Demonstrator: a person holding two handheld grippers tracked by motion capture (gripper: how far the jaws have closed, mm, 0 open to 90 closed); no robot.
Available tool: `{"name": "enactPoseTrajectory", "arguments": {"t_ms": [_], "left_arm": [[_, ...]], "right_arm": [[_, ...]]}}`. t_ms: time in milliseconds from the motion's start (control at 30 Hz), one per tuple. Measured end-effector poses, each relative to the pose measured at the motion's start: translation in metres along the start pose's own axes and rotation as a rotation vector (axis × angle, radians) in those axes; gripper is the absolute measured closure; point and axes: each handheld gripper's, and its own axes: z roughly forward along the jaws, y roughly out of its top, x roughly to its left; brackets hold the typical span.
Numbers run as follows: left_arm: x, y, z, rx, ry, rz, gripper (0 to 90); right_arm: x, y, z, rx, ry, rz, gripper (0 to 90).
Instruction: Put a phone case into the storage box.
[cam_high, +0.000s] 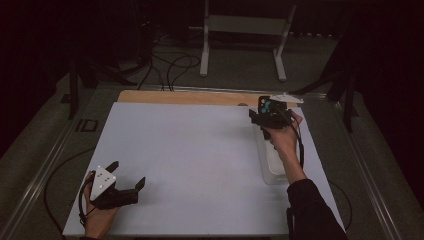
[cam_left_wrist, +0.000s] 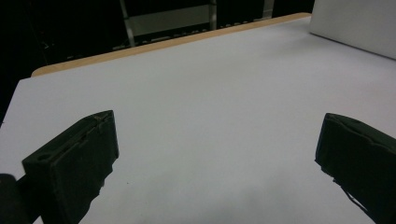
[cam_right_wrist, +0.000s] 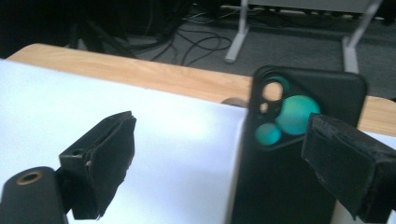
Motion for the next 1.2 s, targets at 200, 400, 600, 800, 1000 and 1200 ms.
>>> {"name": "enactPoseTrajectory", "arguments": {"t_ms": [200,400,600,800,1000,1200], "left_arm": [[0.000,0.000,0.000,0.001,-0.005,0.000,0.0],[-0.002,0.000,0.001,0.005,-0.011,-0.002,0.0],[-0.001,0.001,0.000,0.000,-0.016,-0.015,0.0],[0.001,0.002,-0.001,-0.003,-0.021,-0.026,0.0],[0.003,0.005,-0.003,-0.009,-0.032,-0.035,0.0],[0.002,0.008,-0.005,-0.013,-0.047,-0.030,0.0]], "right_arm": [[0.015,-0.012,-0.017,-0.015,0.055,-0.009,9.4],[0.032,-0.031,-0.040,-0.035,0.128,-0.028,9.4],[0.038,-0.051,-0.056,-0.036,0.179,-0.034,9.5],[0.044,-0.067,-0.071,-0.049,0.203,-0.062,9.4],[0.050,-0.087,-0.085,-0.077,0.246,-0.096,9.5],[0.057,-0.108,-0.098,-0.112,0.279,-0.139,9.4]]}}
